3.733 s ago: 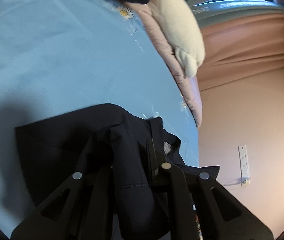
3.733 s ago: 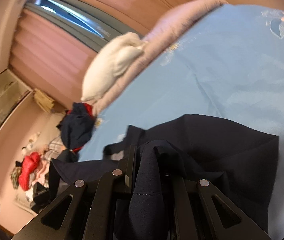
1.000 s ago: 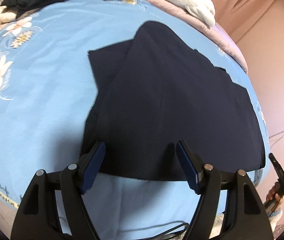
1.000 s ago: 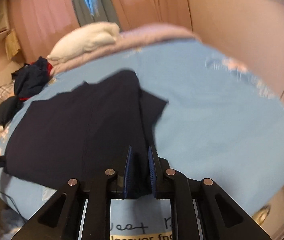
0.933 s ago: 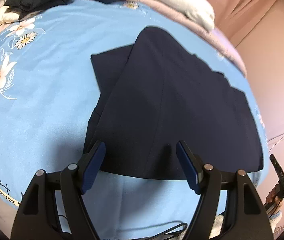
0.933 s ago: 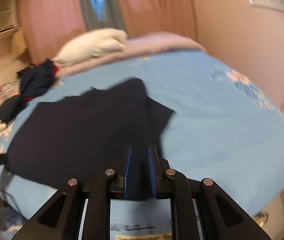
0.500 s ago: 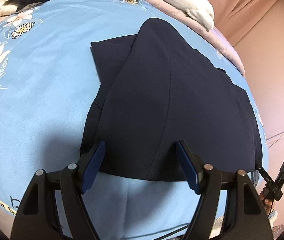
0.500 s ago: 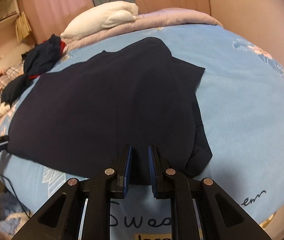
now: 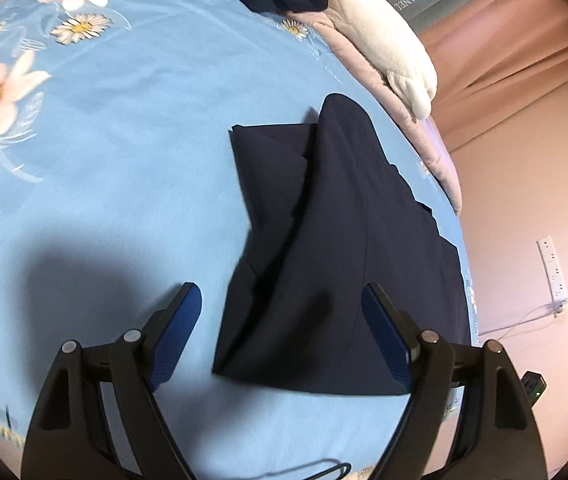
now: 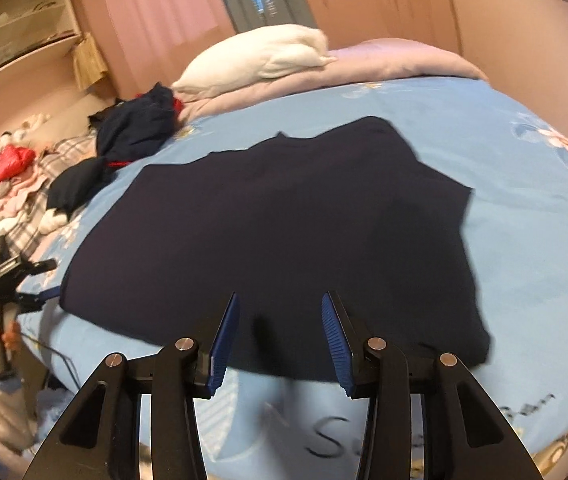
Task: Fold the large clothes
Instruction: 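Move both open tools over the folded navy jacket toward its collar edge, then grasp the jacket edge with both tools and lift it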
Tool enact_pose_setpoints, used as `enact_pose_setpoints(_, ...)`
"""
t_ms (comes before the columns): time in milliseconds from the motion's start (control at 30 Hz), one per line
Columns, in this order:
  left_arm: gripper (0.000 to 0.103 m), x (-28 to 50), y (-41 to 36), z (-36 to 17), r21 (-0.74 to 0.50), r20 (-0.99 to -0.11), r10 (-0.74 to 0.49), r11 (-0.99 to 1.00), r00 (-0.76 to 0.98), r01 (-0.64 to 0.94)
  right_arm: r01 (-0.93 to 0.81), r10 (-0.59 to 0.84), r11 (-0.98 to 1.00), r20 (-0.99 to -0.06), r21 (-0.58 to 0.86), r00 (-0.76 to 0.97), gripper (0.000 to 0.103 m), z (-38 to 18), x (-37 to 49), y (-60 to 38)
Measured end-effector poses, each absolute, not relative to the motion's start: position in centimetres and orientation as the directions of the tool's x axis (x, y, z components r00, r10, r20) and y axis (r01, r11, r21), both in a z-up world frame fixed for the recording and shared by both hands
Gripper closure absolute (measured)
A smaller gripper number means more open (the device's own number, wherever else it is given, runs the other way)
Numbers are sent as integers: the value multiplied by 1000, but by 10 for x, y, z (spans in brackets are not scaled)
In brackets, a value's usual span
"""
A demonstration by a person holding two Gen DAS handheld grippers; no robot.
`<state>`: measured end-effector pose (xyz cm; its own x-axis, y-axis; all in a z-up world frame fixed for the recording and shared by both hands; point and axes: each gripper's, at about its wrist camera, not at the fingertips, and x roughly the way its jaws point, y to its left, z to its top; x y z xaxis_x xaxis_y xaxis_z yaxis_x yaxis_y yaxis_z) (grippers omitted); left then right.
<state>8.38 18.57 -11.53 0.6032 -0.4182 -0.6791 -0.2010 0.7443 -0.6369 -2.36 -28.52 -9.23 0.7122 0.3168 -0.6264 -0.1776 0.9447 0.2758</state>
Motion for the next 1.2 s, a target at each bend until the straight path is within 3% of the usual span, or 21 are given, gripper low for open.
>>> enact_pose_setpoints(200, 13, 119, 195, -130, -752, -591, -554, 641, 586, -153, -220, 339, 940, -643, 261, 686, 60, -94, -10, -264)
enact_pose_setpoints(333, 2, 146, 189, -130, -794, -545, -623, 599, 561, -105, -238, 355, 935, -649, 264, 673, 60, -93, 0, -254)
enact_pose_setpoints(500, 1, 179, 152, -128, -815, -518, -726, 580, 452, -4, -275, 400, 916, -649, 291, 647, 60, -91, 28, -232)
enact_pose_setpoints(633, 2, 186, 127, -121, -774, -565, -704, 632, 431, 18, -292, 415, 910, -636, 295, 651, 60, -89, 58, -209)
enact_pose_setpoints(733, 16, 181, 124, -111, -770, -552, -702, 637, 450, 48, -303, 400, 916, -645, 263, 651, 60, -85, 88, -191)
enact_pose_setpoints(800, 37, 176, 120, -103, -744, -570, -678, 665, 463, 58, -297, 376, 926, -658, 234, 652, 60, -82, 109, -181)
enact_pose_setpoints(900, 56, 171, 114, -92, -709, -593, -641, 702, 488, 61, -267, 341, 939, -681, 216, 648, 60, -82, 142, -172)
enact_pose_setpoints(1067, 66, 164, 110, -74, -672, -595, -601, 736, 534, 80, -192, 241, 969, -773, 156, 586, 76, -103, 185, -161)
enact_pose_setpoints(1200, 70, 157, 101, -65, -608, -628, -547, 789, 554, 89, -203, 218, 972, -786, 121, 579, 77, -116, 189, -159)
